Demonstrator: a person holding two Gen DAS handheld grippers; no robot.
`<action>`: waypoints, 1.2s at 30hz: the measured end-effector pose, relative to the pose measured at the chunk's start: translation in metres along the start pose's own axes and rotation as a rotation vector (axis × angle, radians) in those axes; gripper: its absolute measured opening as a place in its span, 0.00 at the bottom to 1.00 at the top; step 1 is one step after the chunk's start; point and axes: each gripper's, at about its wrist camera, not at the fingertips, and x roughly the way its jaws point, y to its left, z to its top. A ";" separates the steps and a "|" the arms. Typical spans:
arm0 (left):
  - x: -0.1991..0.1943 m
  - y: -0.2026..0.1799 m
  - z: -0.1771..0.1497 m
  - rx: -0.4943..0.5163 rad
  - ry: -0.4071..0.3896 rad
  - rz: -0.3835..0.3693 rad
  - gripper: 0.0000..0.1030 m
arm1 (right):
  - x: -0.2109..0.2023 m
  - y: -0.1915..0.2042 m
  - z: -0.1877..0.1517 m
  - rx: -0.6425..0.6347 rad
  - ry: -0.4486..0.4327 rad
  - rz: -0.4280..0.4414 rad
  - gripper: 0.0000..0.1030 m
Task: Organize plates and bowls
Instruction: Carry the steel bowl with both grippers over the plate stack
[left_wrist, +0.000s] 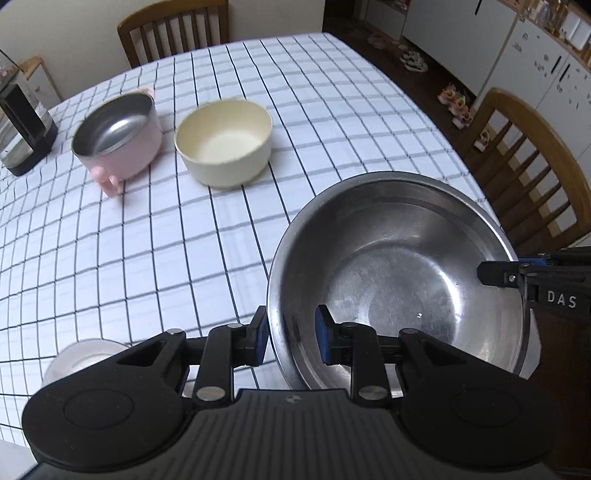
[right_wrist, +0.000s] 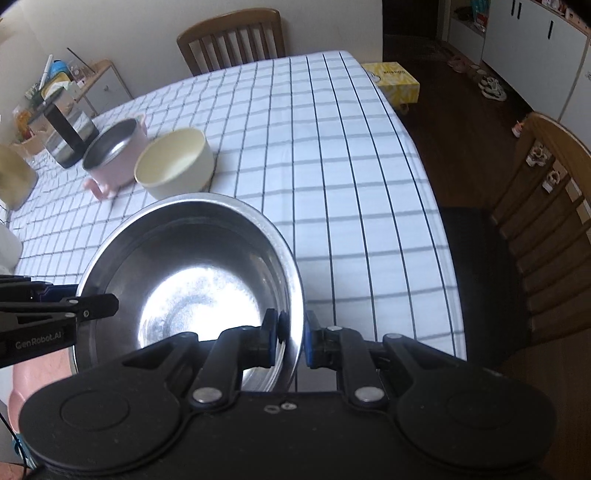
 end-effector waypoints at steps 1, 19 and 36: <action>0.004 -0.002 -0.004 0.006 0.007 -0.001 0.25 | 0.002 -0.001 -0.004 0.003 0.003 -0.001 0.14; 0.042 -0.028 -0.028 0.075 0.053 -0.007 0.25 | 0.035 -0.029 -0.044 0.079 0.049 -0.041 0.15; 0.037 -0.026 -0.027 0.093 0.032 -0.034 0.25 | 0.036 -0.026 -0.042 0.077 0.056 -0.067 0.25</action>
